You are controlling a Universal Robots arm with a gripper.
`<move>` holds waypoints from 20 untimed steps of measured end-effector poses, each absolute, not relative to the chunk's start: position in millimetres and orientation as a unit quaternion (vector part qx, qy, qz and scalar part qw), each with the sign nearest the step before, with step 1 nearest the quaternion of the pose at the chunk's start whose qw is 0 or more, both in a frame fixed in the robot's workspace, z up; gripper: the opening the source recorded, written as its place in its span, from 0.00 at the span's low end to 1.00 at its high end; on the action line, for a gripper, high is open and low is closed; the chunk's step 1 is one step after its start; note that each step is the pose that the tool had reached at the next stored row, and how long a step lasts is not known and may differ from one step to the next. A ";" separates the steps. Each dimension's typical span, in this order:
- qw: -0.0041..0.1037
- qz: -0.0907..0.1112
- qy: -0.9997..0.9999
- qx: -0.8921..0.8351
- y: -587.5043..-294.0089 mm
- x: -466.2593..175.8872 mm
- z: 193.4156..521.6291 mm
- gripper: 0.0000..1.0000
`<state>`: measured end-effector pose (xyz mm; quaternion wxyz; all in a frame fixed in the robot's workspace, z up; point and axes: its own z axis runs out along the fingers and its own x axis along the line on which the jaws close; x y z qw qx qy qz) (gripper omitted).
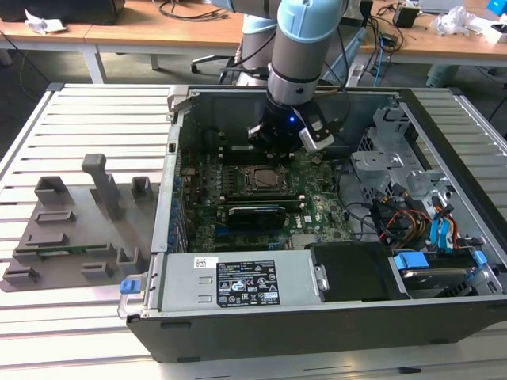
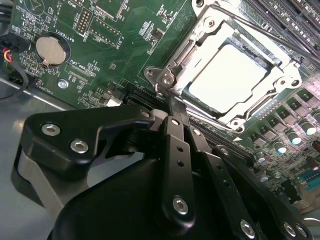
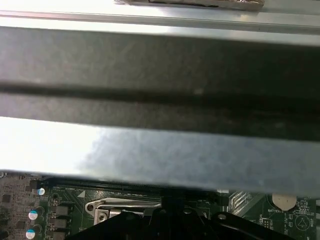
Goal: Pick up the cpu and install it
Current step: 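Install the first cpu locking lever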
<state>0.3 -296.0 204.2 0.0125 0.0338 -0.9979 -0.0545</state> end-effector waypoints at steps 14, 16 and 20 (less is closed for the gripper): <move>0.013 -0.047 -0.998 0.034 -298.5 0.3 200.8 0.11; 0.014 -0.046 -0.998 0.034 -297.3 0.5 200.1 0.11; 0.015 -0.047 -0.998 0.034 -294.3 0.7 197.3 0.11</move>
